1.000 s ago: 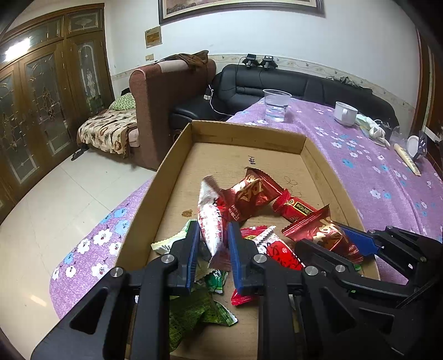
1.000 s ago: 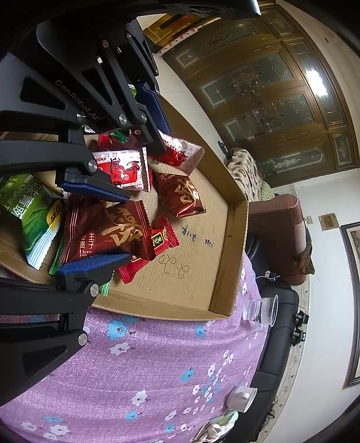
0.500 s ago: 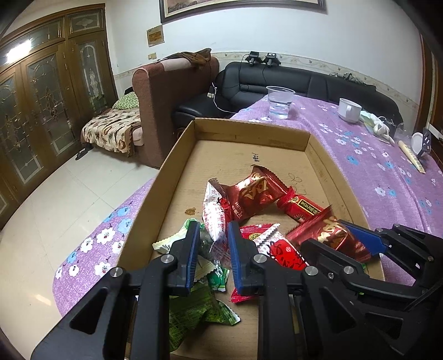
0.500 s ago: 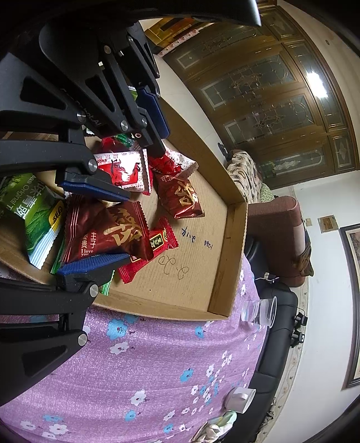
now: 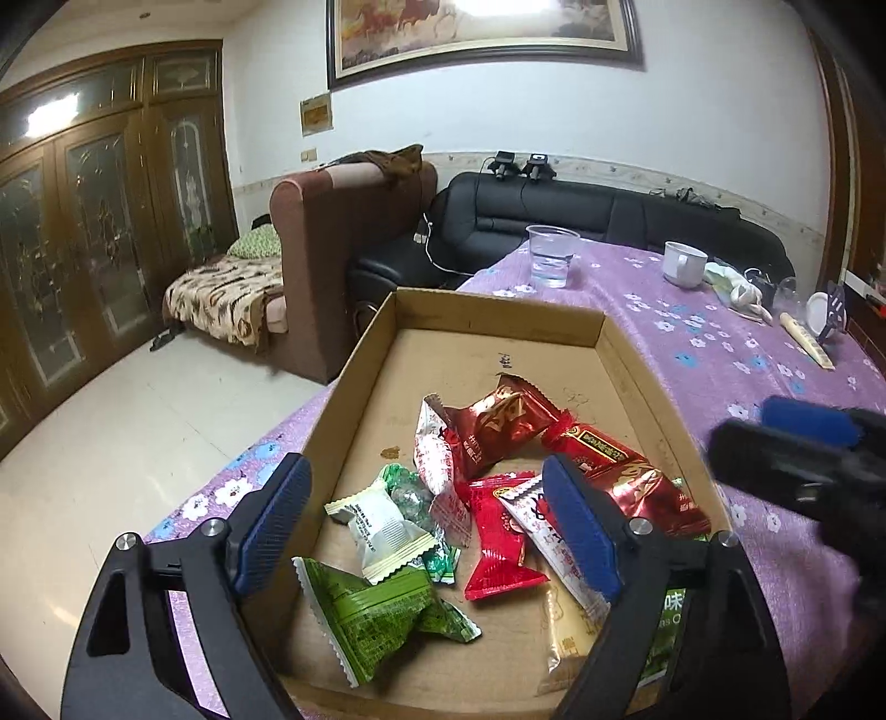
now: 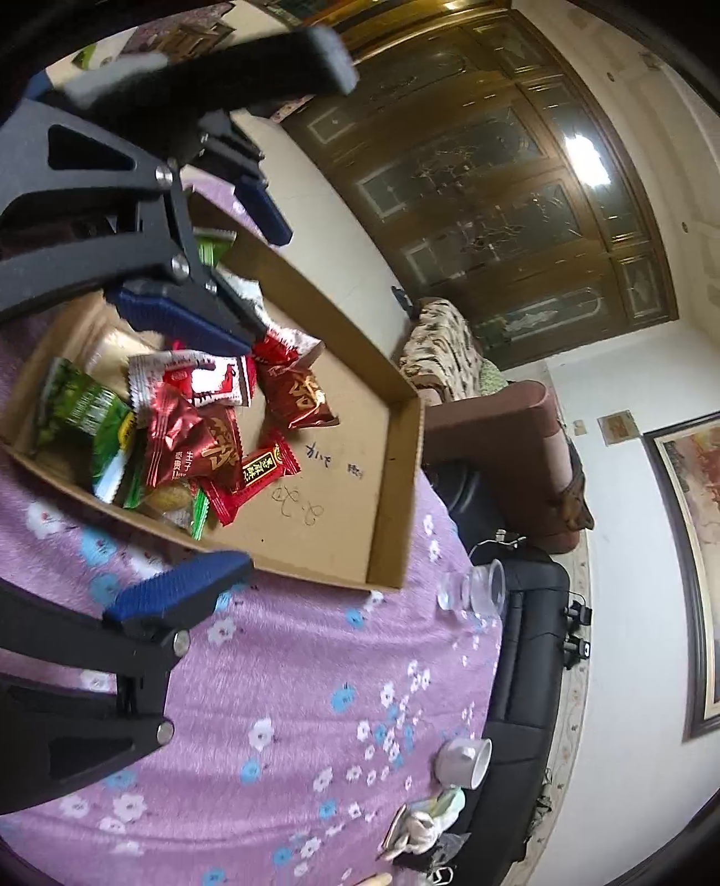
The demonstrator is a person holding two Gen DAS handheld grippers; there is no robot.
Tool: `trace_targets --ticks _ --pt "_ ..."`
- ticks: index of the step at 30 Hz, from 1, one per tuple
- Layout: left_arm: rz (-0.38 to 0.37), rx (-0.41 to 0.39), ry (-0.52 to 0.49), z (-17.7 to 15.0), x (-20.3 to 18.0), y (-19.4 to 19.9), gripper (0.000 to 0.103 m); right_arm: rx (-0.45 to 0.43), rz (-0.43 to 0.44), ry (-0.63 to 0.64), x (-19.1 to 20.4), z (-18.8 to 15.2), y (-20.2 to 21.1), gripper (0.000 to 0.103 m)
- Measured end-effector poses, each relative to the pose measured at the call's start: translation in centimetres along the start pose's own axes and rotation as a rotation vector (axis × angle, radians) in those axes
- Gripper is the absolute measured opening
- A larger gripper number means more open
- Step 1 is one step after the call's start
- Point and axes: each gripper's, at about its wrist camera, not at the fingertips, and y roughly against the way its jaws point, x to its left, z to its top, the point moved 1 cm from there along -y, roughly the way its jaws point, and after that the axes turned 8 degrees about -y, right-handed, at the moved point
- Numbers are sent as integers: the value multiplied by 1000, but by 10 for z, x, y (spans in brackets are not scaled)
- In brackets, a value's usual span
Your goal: Organize snacks
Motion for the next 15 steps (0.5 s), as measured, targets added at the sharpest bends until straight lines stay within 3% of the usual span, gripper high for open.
trace_targets --ticks 6,12,15 --pt "-8 7 1 -3 2 14 86 -5 -11 -6 -28 -19 21 85" --pt "106 55 -13 -3 7 25 92 -13 34 -59 -48 -26 29 85" --pt "131 68 10 -3 10 27 92 -72 -11 -14 -40 -32 38 85"
